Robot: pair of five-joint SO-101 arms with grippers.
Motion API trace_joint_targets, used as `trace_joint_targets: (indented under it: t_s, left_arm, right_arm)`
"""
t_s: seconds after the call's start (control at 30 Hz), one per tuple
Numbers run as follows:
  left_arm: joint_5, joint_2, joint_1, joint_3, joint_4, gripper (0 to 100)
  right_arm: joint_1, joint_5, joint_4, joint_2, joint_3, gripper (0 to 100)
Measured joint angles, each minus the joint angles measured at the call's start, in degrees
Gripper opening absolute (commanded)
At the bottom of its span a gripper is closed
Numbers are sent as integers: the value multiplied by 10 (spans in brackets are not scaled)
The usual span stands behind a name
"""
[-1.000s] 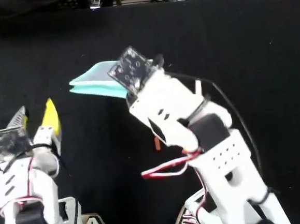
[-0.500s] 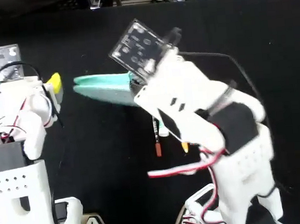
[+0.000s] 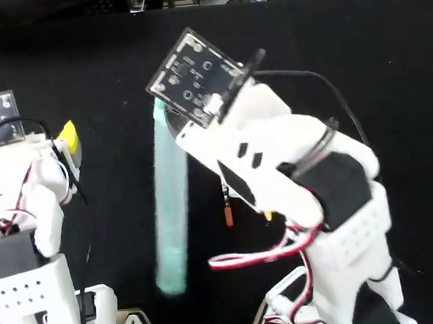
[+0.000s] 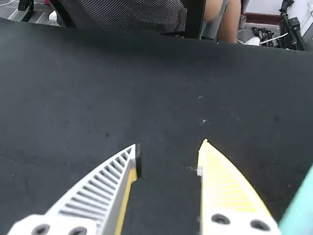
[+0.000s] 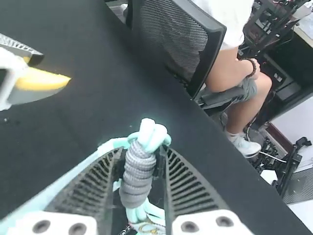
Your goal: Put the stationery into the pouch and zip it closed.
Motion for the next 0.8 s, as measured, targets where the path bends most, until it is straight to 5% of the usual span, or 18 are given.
trace_joint_targets:
  t_s: [0.33, 0.57, 0.8]
  left_arm:
    - [2, -103, 65, 105, -55, 217]
    - [106, -199, 90, 108, -59, 300]
    - [121, -222, 92, 108, -59, 241]
  right_arm:
    - [0, 0, -2, 35, 0, 11]
    - [-1, 0, -2, 62, 0, 11]
    - [-1, 0, -2, 66, 53, 11]
